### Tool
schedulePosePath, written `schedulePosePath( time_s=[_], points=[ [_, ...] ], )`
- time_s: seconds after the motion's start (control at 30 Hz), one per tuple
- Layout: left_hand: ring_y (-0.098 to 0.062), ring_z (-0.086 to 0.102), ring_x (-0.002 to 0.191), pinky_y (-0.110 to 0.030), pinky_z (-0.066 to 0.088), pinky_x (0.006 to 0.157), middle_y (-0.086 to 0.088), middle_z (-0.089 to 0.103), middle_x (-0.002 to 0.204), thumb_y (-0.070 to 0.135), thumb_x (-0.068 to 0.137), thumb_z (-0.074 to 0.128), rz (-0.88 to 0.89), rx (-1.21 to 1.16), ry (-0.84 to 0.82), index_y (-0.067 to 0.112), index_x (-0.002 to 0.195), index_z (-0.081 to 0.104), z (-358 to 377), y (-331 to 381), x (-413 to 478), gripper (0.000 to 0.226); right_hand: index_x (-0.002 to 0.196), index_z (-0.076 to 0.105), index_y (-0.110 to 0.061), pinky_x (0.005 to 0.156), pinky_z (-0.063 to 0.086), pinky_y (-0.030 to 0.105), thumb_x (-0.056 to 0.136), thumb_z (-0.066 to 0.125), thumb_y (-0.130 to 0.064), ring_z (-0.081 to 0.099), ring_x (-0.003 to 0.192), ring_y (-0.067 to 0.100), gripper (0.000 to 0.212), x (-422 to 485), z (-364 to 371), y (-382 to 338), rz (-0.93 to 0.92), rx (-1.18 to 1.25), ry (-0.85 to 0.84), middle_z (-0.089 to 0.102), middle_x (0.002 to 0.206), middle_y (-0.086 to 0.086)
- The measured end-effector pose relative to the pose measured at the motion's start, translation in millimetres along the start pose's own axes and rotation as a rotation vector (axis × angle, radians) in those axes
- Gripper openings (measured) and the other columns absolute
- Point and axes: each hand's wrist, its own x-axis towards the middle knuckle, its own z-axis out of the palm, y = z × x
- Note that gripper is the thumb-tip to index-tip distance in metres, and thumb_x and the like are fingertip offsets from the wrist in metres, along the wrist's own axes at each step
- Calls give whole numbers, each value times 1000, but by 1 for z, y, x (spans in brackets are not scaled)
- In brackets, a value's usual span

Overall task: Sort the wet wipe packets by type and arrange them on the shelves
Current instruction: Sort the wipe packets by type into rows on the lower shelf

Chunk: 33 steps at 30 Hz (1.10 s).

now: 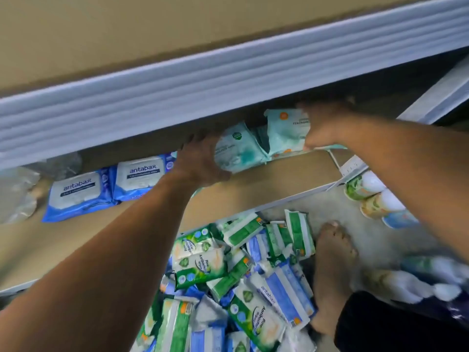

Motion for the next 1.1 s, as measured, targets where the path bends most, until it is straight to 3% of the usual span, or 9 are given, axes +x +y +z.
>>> schedulePosePath(
  time_s=[0.2,0.3,0.43,0.53,0.6,0.73,1.1],
  points=[
    [-28,46,128,-43,40,110,-2,48,141,48,56,91,18,-34,16,34,142,46,33,-10,26,98,154,36,-22,106,45,36,61,94,-19,50,131,31,109,38,25,11,38,111,-92,47,150,9],
    [-28,50,125,-45,41,107,0,52,137,54,55,80,75,11,75,31,137,52,41,-14,31,90,156,31,-23,111,41,36,66,92,-18,46,137,30,110,52,44,12,21,94,-102,42,155,8],
    [-33,38,133,-51,36,105,-4,42,144,49,63,72,99,126,225,33,130,58,51,-10,28,71,158,24,-33,119,31,43,82,68,-13,27,148,31,90,59,69,13,-51,48,-9,22,164,5],
    [-32,35,135,-55,35,106,-3,39,146,41,70,75,47,110,228,37,135,54,59,-5,22,69,155,21,-47,121,16,55,87,61,-14,8,154,28,85,53,78,14,-26,41,8,9,168,-4],
    [-32,36,135,-54,35,107,-2,41,146,40,72,74,47,98,225,36,137,53,61,-5,23,69,154,20,-51,119,12,56,89,59,-14,2,155,24,85,51,81,14,-29,36,1,5,168,-9],
    [-32,37,136,-54,37,108,-1,43,146,39,72,71,64,83,220,35,138,52,64,-7,24,68,155,17,-52,121,13,50,90,55,-10,-2,155,23,86,52,84,16,-44,57,-5,1,168,-11],
    [-30,36,138,-52,37,109,1,44,145,37,72,74,102,68,171,35,137,52,62,-4,31,69,157,7,-49,123,12,50,93,49,-4,-6,155,22,89,53,79,8,-43,24,-54,-11,168,-10]
  ],
)
